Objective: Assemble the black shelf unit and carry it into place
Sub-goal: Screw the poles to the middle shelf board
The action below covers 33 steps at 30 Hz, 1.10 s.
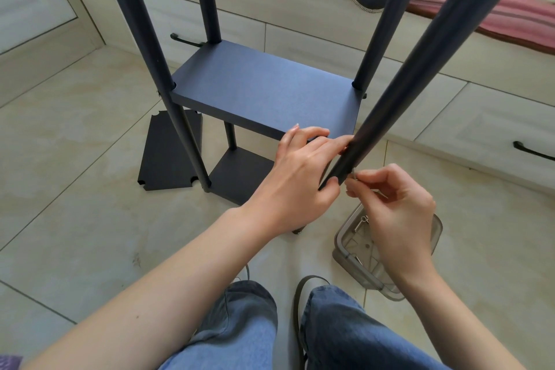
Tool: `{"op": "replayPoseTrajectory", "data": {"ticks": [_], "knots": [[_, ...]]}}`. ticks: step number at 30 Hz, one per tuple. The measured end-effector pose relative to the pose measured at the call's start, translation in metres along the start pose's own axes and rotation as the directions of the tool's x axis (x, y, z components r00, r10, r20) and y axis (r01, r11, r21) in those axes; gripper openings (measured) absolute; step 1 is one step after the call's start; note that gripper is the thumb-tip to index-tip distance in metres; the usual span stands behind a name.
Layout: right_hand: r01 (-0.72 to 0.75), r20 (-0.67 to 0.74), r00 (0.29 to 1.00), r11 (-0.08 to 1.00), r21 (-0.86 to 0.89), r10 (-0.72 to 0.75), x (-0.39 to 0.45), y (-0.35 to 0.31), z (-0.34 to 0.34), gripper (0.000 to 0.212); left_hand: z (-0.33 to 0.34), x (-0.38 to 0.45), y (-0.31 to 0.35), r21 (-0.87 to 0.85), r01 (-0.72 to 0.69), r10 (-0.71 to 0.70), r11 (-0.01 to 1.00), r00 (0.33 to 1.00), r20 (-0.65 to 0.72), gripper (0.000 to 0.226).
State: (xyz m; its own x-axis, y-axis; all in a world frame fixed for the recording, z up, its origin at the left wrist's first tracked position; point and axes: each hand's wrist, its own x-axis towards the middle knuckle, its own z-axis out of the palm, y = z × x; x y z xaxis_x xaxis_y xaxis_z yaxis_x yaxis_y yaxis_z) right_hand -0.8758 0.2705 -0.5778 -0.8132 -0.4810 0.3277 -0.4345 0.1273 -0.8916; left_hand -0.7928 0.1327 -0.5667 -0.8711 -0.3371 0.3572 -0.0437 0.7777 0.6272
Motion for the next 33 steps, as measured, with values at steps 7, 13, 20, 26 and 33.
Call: {"op": "replayPoseTrajectory", "data": {"ticks": [7,13,20,26,33], "knots": [[-0.079,0.025,0.997,0.986,0.144,0.076,0.0001,0.0019,-0.0026,0.027,0.0005,-0.0002,-0.0005,-0.009,-0.004,0.004,1.000,1.000,-0.004,0.054],[-0.049,0.045,0.998,0.994,0.100,0.044,-0.0009,0.0021,-0.0058,0.026,0.0000,0.0000,-0.0011,-0.030,0.000,-0.001,1.000,1.000,-0.012,0.054],[-0.271,0.029,0.960,0.906,0.326,0.277,-0.0056,-0.0004,0.0009,0.008,0.0018,0.0002,-0.0012,-0.028,0.005,-0.005,1.000,1.000,-0.014,0.053],[-0.225,0.008,0.973,0.936,0.272,0.232,-0.0039,-0.0035,0.0023,0.009,0.0016,0.0005,-0.0022,-0.036,0.011,-0.011,0.999,1.000,-0.019,0.052],[-0.199,0.016,0.979,0.944,0.263,0.202,-0.0001,-0.0065,0.0031,0.009,0.0006,0.0015,-0.0012,-0.056,0.030,-0.031,0.998,0.999,-0.021,0.052]]}}
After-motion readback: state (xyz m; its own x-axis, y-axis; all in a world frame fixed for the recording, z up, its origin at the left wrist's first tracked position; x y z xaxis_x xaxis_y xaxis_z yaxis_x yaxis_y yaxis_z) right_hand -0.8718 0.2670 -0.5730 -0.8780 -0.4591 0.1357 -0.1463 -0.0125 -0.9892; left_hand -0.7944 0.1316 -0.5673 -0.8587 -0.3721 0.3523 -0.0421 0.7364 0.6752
